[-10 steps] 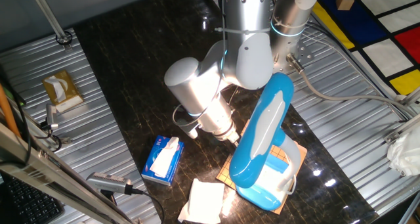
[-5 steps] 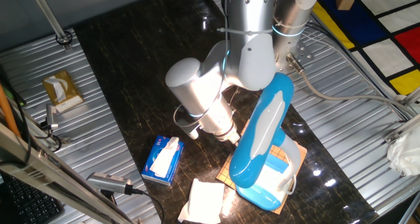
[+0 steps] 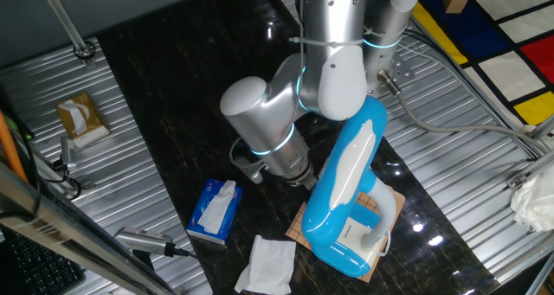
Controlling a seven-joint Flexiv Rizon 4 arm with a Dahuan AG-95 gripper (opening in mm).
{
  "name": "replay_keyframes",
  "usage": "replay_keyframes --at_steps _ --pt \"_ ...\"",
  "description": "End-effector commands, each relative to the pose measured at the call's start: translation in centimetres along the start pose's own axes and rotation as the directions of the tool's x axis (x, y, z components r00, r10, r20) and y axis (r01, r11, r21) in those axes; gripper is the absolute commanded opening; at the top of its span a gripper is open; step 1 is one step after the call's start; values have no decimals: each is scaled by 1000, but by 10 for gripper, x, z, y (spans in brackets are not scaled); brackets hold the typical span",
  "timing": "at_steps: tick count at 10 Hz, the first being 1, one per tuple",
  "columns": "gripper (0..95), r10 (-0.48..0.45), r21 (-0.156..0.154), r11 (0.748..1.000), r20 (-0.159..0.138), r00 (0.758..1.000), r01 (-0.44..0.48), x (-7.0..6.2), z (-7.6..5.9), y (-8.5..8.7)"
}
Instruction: Turn off the desk lamp by pressing the button
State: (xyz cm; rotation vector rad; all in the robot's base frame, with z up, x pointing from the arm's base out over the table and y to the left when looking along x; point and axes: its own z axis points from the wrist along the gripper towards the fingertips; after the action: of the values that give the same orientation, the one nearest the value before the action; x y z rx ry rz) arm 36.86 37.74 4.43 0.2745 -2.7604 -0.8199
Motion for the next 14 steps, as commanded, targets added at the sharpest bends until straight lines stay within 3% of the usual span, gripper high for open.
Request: replay_keyframes --at_steps 1,3,6,11,14 --pt "0 2 7 1000 0 1000 -2 0 3 -1" --pt "0 7 16 1000 6 1000 -7 -1 10 -1" --pt "0 7 6 1000 9 1000 -7 0 10 -2" --pt "0 -14 5 1000 -5 1000 14 2 -17 0" --pt "0 -14 4 1000 -5 1000 14 4 -21 -1"
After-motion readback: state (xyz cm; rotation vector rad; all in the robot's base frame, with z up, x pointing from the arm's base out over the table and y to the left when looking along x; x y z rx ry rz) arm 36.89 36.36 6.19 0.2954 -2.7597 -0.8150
